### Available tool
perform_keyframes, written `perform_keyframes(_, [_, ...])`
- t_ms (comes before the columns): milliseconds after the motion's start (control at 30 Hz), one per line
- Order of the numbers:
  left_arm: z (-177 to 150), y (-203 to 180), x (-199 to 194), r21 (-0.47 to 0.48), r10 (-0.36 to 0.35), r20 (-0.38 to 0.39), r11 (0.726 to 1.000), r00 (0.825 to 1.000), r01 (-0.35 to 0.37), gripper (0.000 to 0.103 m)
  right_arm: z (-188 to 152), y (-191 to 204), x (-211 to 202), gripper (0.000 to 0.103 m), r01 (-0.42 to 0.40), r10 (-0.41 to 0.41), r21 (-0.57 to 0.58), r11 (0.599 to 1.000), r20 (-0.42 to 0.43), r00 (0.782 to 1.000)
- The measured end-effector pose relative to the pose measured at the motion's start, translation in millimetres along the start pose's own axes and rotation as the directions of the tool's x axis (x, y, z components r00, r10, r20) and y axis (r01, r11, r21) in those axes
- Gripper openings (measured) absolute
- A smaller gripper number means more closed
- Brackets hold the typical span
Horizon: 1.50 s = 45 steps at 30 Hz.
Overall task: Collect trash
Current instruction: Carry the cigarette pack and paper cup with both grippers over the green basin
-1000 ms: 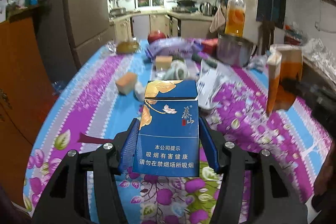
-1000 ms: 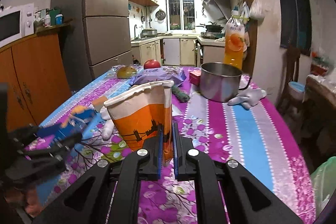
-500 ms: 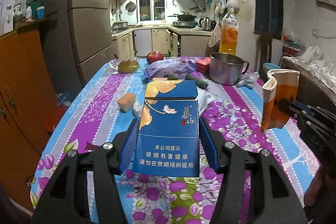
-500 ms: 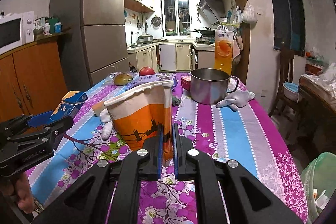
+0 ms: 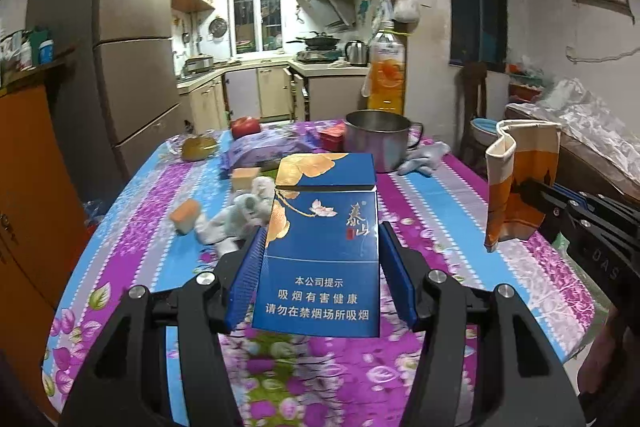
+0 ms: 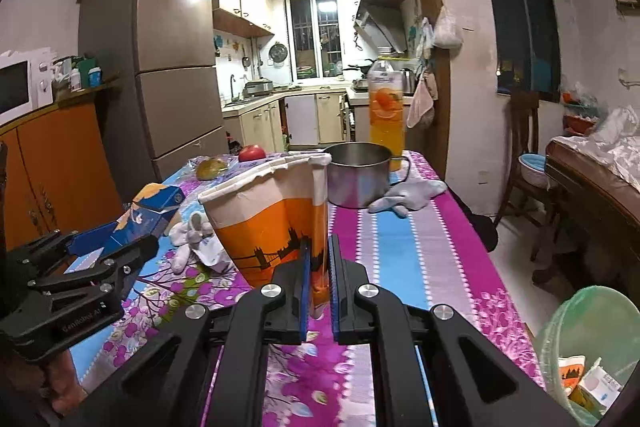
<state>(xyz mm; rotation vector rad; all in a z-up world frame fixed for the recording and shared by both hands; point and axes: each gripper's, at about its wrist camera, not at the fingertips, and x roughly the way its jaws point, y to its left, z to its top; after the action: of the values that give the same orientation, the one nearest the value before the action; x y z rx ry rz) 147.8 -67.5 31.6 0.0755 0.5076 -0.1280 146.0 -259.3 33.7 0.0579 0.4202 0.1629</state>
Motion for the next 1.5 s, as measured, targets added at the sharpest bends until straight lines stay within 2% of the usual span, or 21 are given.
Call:
perform_keyframes(433, [16.7,-78.2,5.5,0.075,-0.11,0.025,0.991,0.994,0.107,0.054,11.8,-85.1,-51.0,0.008,0.108,-0.111,0.066,0.992,0.036,0.993])
perform_keyframes(767, [32.6,-153.4,9.7,0.142,-0.233,0.027,0.964,0.972,0.227,0.054,14.1,-169.6,-98.6,0.008,0.235,-0.24,0.119,0.965,0.032,0.97])
perform_keyframes(1100, [42.2,-226.2,16.0,0.205,-0.347,-0.02,0.917,0.938,0.343,0.054,14.7,-257.0,-133.6,0.008,0.331,-0.332,0.171,0.928,-0.023,0.943])
perform_keyframes(1300, [29.8,-272.2,22.6,0.232,-0.41,-0.08,0.879,0.908,0.417,0.054,-6.8,-302.9,-150.3,0.008,0.388,-0.382,0.21,0.897,-0.069,0.922])
perform_keyframes(1500, [15.8,-317.2,34.5,0.257,-0.452,-0.154,0.84,0.879,0.477,0.054,-35.5,-346.4,-156.2,0.008,0.422,-0.397,0.243,0.874,-0.145,0.906])
